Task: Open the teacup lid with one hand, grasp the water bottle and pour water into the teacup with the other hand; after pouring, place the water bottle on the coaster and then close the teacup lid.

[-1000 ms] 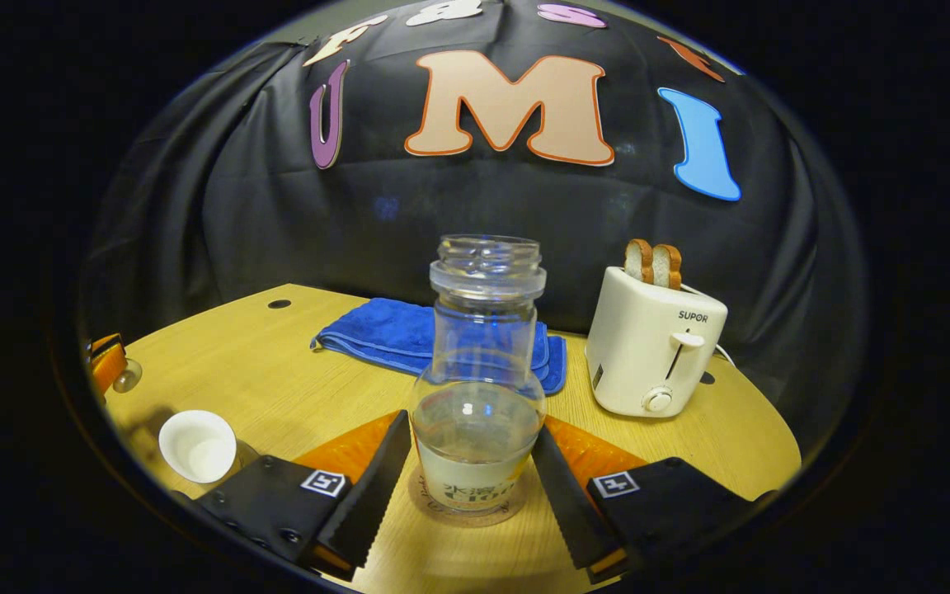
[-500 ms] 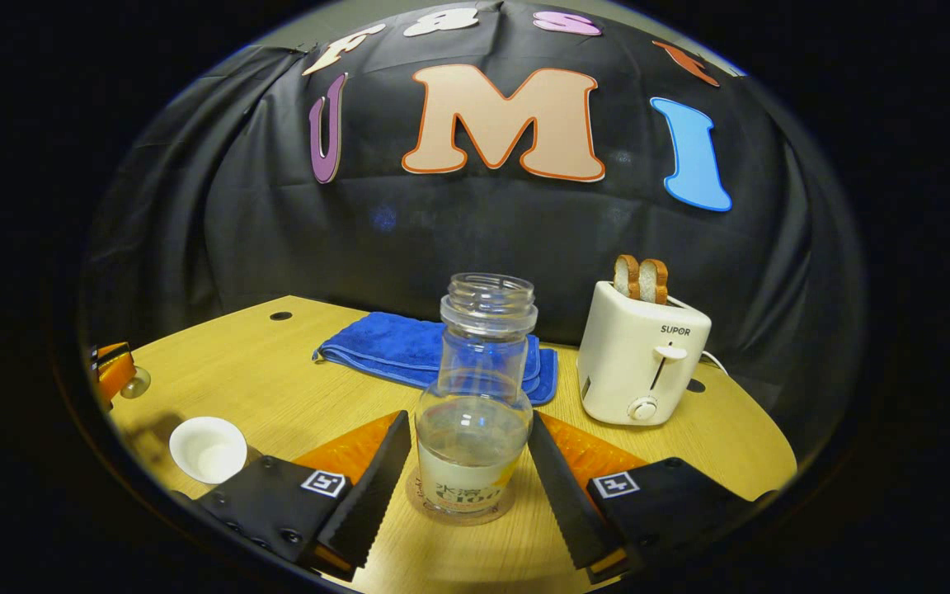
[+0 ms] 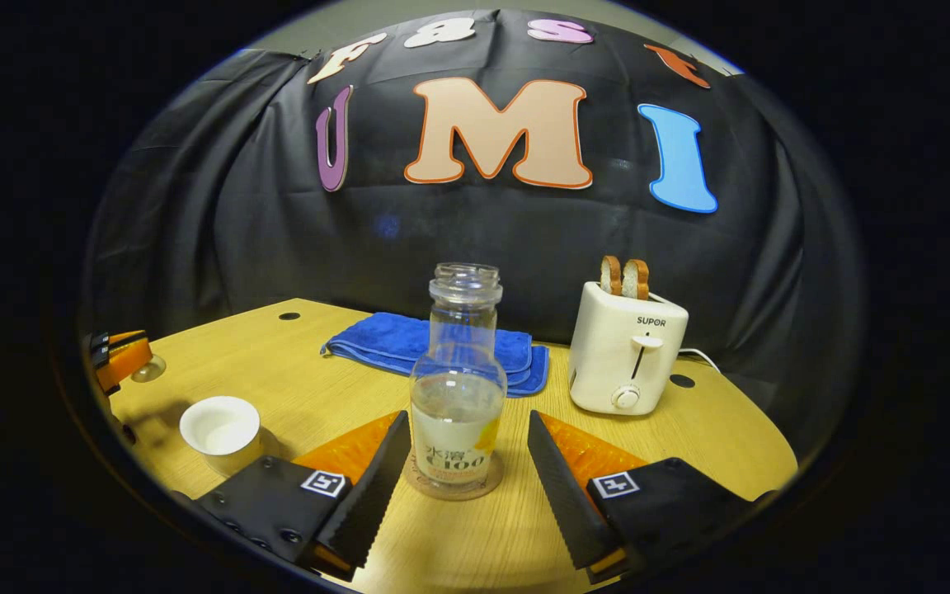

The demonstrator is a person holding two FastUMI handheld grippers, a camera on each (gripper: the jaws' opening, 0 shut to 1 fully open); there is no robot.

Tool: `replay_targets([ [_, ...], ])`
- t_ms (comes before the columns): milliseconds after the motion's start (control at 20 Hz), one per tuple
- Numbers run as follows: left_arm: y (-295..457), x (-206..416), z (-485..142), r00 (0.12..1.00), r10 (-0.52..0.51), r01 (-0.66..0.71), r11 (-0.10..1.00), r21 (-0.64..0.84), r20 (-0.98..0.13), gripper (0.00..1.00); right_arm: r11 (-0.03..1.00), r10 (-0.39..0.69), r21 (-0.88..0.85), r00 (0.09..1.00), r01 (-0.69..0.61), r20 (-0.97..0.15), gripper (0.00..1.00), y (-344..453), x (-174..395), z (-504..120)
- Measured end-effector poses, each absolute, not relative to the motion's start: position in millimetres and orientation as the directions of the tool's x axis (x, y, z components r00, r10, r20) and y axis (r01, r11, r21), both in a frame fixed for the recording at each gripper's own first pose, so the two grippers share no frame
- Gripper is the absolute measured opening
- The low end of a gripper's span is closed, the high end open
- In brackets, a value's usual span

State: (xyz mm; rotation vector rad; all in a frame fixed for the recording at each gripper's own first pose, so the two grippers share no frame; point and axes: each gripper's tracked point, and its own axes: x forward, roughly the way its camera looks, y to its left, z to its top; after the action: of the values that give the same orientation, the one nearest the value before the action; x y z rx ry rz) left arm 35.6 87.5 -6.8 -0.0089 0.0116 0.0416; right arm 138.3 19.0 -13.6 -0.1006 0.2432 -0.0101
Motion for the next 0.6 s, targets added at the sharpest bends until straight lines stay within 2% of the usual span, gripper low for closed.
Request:
replay_targets([
  [150, 87.5, 35.1, -6.6, 0.999, 0.045, -0.045, 0.999, -0.009, -0.013, 0.29, 0.996, -0.016, -0.089, 0.979, -0.002, -0.202, 0.92, 19.4, 123.8, -13.5],
  [200, 86.8, 35.0, -6.2, 0.999, 0.045, -0.046, 0.999, -0.01, -0.013, 0.3, 0.997, -0.012, -0.081, 0.981, -0.003, -0.193, 0.88, 20.0, 119.2, -13.9],
  [250, 87.0, 35.0, -6.4, 0.999, 0.046, -0.046, 0.999, -0.01, -0.014, 0.3, 0.997, -0.012, -0.076, 0.983, -0.002, -0.182, 0.92, 19.8, 115.0, -13.9],
  [300, 86.0, 35.1, -7.1, 0.999, 0.047, -0.047, 0.999, -0.01, -0.015, 0.3, 0.997, -0.012, -0.073, 0.985, -0.001, -0.172, 0.87, 19.7, 110.6, -13.2],
  [350, 85.6, 35.7, -7.2, 0.999, 0.046, -0.046, 0.999, -0.009, -0.014, 0.28, 0.998, -0.008, -0.064, 0.986, -0.002, -0.166, 0.92, 20.3, 107.2, -12.7],
  [400, 83.5, 36.2, -6.4, 0.999, 0.04, -0.04, 0.999, -0.009, -0.015, 0.3, 0.999, 0.0, -0.052, 0.987, -0.009, -0.162, 0.87, 22.0, 104.3, -12.2],
  [450, 80.2, 37.1, -7.2, 0.999, 0.034, -0.034, 0.999, -0.009, -0.016, 0.3, 0.999, 0.003, -0.047, 0.988, -0.01, -0.157, 0.92, 22.4, 101.5, -11.8],
  [600, 59.3, 43.4, -4.9, 1.0, 0.009, -0.009, 1.0, -0.008, -0.017, 0.3, 0.999, 0.008, -0.044, 0.991, -0.014, -0.136, 0.92, 22.7, 91.3, -10.9],
])
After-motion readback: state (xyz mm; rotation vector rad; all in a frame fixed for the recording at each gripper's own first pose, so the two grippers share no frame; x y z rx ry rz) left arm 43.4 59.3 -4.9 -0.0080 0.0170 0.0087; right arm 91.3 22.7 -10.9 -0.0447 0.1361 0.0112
